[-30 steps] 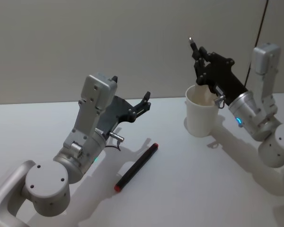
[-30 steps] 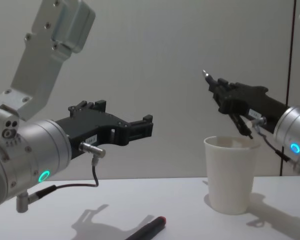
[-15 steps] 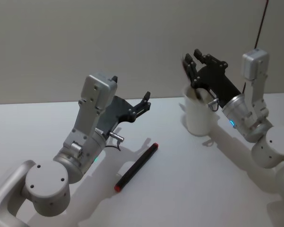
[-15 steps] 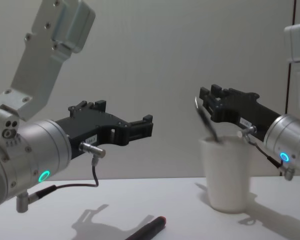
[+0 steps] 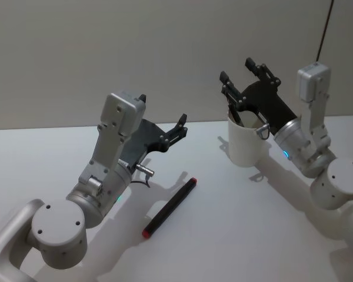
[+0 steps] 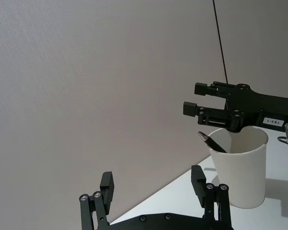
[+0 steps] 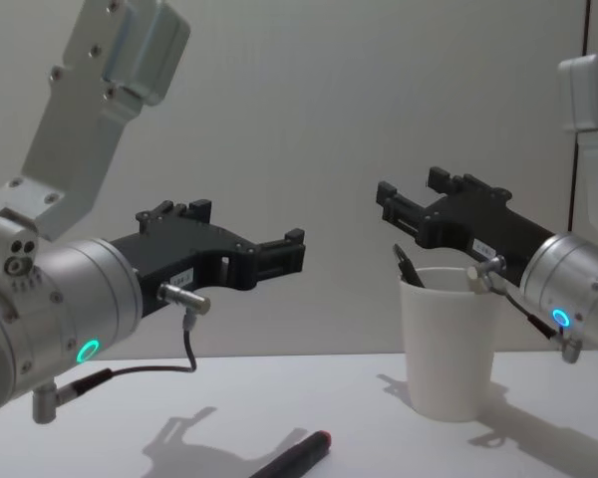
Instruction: Place the pen into the pen holder.
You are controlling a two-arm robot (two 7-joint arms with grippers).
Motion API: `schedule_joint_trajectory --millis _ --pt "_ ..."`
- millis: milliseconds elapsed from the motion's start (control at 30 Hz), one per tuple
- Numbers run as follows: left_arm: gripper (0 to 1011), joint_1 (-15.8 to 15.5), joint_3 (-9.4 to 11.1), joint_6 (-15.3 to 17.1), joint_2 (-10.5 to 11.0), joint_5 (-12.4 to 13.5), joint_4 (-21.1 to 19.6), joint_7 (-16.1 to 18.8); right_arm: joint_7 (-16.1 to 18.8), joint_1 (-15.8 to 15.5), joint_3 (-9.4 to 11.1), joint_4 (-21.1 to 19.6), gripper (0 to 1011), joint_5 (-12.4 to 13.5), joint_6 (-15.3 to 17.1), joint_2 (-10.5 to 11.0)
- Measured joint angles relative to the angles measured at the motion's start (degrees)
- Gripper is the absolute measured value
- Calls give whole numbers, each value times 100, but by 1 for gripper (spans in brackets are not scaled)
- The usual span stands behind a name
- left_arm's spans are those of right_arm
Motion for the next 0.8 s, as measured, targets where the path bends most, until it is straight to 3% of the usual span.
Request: schedule_joint_trajectory --millis 233,400,800 --pt "1001 0 0 0 0 0 0 0 -1 -2 0 -10 893 8 6 1" --pt "1001 0 0 0 0 0 0 0 -7 -119 31 -260 1001 118 142 52" --pt "1001 0 0 0 0 0 0 0 -160 -656 175 -1289 1001 331 690 325"
